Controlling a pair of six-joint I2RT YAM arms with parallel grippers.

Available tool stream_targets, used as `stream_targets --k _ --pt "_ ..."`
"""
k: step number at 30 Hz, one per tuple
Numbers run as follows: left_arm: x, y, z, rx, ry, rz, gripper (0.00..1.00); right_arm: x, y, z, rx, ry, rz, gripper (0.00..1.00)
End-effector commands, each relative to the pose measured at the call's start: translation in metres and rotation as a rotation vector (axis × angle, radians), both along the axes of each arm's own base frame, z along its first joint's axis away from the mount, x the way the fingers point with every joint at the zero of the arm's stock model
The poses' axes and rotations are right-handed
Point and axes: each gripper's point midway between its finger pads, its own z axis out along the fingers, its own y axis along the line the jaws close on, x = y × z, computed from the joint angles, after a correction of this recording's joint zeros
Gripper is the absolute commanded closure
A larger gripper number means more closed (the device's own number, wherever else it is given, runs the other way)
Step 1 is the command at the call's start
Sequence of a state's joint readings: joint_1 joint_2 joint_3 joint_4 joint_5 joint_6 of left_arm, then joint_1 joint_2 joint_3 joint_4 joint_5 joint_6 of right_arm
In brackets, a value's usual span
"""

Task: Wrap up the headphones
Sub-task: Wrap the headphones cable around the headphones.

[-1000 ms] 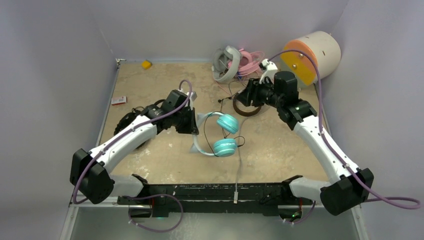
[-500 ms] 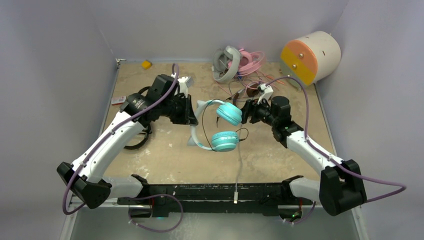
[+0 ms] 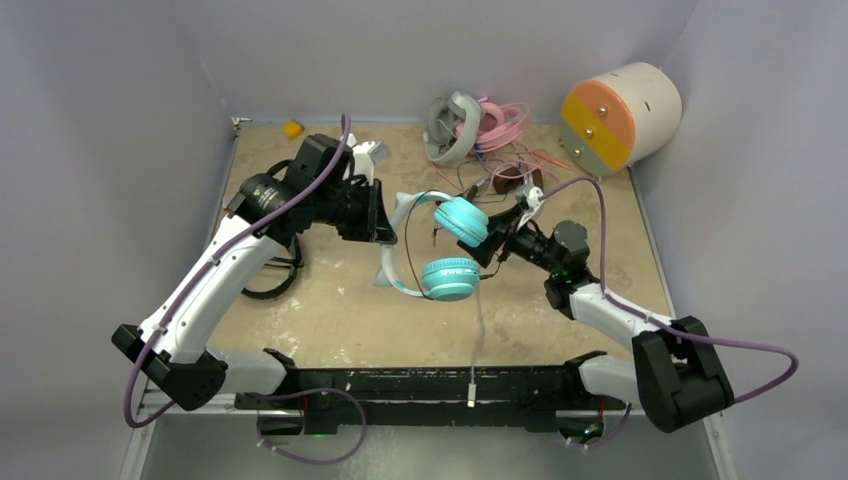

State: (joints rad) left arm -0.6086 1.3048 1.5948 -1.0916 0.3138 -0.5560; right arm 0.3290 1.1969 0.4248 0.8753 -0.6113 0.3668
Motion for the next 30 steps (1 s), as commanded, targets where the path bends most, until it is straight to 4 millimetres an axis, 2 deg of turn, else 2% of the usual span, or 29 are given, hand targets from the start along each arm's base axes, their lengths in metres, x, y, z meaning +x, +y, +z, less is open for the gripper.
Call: stream_targets --k 1,5,7,14,20,23,25,30 --pt "-0.002 -0.006 0.034 -0.088 -0.052 -0.013 1.00 -0.009 0.013 0.039 0.058 -0.192 0.117 0.16" --pt "-0.002 -0.005 0.039 -0.091 -0.060 -0.008 1.00 -0.001 0.025 0.034 0.040 -0.198 0.139 0.07" --pt "-0.002 -0.004 0.042 -0.091 -0.067 -0.006 1.00 0.004 0.034 0.027 0.021 -0.200 0.158 0.05" --pt "-0.001 -0.005 0.049 -0.106 -0.079 -0.002 1.00 0.007 0.063 0.007 -0.022 -0.290 0.213 0.08" --pt "0.002 -0.007 0.052 -0.107 -0.081 -0.005 1.00 0.025 0.080 0.006 -0.008 -0.308 0.200 0.10" --pt "0.001 -0.011 0.053 -0.120 -0.073 -0.018 1.00 0.037 0.083 0.011 -0.003 -0.322 0.176 0.14" --pt "0.001 -0.013 0.053 -0.126 -0.069 -0.025 1.00 0.042 0.086 0.012 0.002 -0.332 0.172 0.20" --pt "0.004 -0.013 0.060 -0.129 -0.086 -0.022 1.00 0.043 0.089 0.014 0.032 -0.333 0.183 0.45"
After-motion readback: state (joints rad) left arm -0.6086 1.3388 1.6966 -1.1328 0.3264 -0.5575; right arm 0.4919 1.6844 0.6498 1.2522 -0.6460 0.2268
